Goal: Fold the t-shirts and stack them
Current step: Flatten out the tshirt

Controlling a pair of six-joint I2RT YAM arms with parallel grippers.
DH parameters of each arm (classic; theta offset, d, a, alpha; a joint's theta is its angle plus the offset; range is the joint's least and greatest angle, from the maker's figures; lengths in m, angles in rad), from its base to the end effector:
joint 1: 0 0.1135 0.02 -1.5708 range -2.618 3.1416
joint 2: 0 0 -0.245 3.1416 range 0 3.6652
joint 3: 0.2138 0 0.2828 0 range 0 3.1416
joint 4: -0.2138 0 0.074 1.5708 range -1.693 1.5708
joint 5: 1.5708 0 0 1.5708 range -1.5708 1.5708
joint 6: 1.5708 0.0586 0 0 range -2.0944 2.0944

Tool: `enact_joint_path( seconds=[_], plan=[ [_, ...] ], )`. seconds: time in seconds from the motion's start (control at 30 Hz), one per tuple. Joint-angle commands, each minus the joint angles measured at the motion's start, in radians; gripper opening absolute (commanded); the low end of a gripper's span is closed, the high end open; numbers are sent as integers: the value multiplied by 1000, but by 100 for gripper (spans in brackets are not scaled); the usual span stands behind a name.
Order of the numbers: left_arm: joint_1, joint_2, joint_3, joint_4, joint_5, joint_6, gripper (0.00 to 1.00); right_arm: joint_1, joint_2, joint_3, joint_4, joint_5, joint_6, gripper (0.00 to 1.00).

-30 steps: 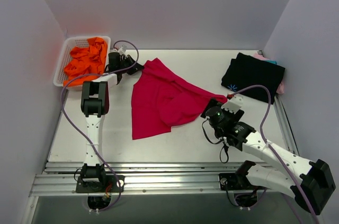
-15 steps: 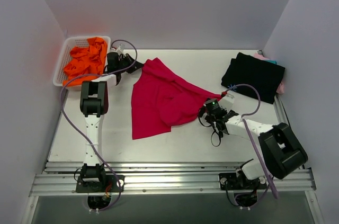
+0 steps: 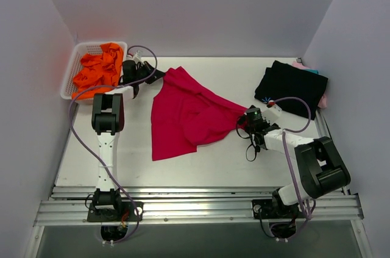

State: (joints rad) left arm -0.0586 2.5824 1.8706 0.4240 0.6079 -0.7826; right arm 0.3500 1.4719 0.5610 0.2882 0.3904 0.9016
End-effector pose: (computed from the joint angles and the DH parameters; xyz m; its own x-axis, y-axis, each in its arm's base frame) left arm 0.5902 -0.0682 0.0737 -0.6203 -0.5434 -0.5656 0.2220 0.5700 -0.7911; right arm 0.3052 0.0877 0.1010 -0.3608 0.6404 -0.6780 0.4131 0.7615 0.4994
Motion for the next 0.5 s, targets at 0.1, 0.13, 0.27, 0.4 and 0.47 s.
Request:
enact_joint_path(
  seconds=[0.1, 0.13, 0.27, 0.4, 0.47],
  plan=[
    [23, -7, -16, 48, 20, -6, 2, -28, -1, -42, -21, 18, 17, 81],
    [23, -5, -16, 48, 20, -6, 2, -28, 7, -44, -12, 2, 19, 79],
    [23, -5, -16, 48, 21, -6, 2, -26, 42, -35, 11, -7, 17, 70],
    [25, -5, -14, 50, 21, -7, 2, -26, 50, -30, 17, -10, 10, 59],
    [25, -4, -14, 48, 21, -7, 2, -26, 56, -27, 22, -10, 3, 59]
  ],
)
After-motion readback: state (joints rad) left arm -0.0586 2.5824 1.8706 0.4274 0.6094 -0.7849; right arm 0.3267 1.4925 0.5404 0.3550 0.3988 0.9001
